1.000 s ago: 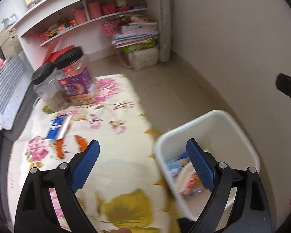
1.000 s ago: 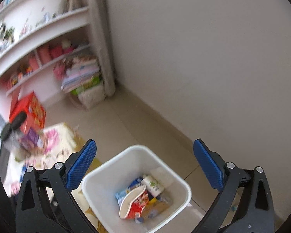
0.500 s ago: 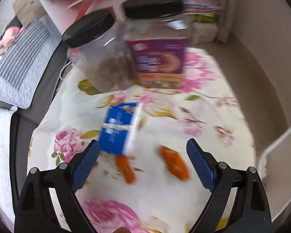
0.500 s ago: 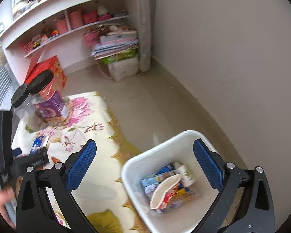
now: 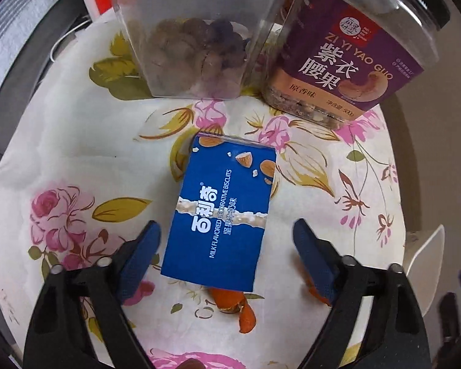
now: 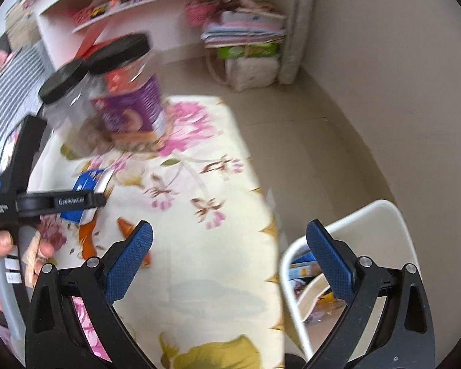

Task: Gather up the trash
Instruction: 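Grasp the blue biscuit box with the left gripper while the right gripper grasps an orange peel, then carry the biscuit box and orange peel to the white bin and release both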

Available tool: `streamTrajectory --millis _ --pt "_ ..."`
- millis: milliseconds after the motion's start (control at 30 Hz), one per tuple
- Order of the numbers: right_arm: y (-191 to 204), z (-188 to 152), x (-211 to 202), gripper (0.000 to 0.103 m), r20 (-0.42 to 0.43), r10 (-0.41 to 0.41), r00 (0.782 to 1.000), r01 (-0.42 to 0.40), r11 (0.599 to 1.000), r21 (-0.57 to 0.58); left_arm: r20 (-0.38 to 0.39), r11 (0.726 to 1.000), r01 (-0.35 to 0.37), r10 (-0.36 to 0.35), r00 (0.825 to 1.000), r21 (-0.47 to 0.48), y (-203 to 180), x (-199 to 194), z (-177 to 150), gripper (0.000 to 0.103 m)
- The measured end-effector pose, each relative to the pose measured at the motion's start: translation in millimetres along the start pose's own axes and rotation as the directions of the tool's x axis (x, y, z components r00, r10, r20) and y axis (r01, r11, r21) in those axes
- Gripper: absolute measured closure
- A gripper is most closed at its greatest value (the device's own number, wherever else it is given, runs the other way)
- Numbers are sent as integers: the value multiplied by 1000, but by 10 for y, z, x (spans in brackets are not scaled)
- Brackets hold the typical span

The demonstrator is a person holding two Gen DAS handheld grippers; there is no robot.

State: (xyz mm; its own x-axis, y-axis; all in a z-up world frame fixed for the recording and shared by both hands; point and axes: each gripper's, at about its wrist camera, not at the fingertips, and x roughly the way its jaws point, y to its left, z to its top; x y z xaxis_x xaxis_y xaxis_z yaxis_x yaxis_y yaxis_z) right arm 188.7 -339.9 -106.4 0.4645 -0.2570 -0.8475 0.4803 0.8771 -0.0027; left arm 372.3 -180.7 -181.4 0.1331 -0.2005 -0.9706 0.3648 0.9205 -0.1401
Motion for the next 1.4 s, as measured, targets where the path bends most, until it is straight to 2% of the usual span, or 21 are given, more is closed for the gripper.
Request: streamTrajectory --millis 100,233,500,700,733,767,800,867,933,1033,1133,1267,1400 --pt "186 -20 116 7 -20 14 1000 -14 999 -34 -23 999 14 -13 1000 37 38 27 -15 46" --pt "402 -51 258 7 -37 36 999 -39 996 -80 38 999 18 -19 999 46 123 -98 -75 47" --pt "843 -87 521 8 -71 103 992 -116 972 -205 154 997 41 -32 988 -58 673 -589 -318 47" --pt "1093 -160 796 23 -124 110 986 -137 961 -239 210 991 36 -9 978 -126 980 -885 -546 46" --pt "1111 -172 846 32 -142 115 983 -146 961 -235 218 990 29 2 976 -138 1034 -925 -609 46" --pt "1125 -186 907 46 -166 120 979 -156 961 -228 225 989 25 9 974 -147 1036 -932 -652 46" --pt "1128 -194 937 47 -173 119 978 -156 962 -222 233 987 22 16 972 -158 1079 -958 -707 46" --pt "1141 -178 904 81 -145 118 982 -147 966 -212 247 983 15 32 968 -184 1160 -1016 -809 46" --pt "1133 -160 860 84 -153 150 977 -178 966 -186 265 978 -5 61 962 -206 1203 -1062 -895 46" --pt "1137 -127 688 85 -112 180 977 -197 965 -173 303 969 -50 124 945 -242 1256 -1206 -1032 46" --pt "1148 -69 417 85 -54 242 969 -248 956 -158 338 960 -70 163 927 -271 1273 -1348 -1117 46" --pt "1184 3 -43 85 41 309 950 -298 939 -170 414 947 -114 237 879 -301 1217 -1633 -1289 46" --pt "1130 -66 -412 85 118 343 932 -319 930 -184 461 938 -128 273 844 -321 1133 -1838 -1441 46"
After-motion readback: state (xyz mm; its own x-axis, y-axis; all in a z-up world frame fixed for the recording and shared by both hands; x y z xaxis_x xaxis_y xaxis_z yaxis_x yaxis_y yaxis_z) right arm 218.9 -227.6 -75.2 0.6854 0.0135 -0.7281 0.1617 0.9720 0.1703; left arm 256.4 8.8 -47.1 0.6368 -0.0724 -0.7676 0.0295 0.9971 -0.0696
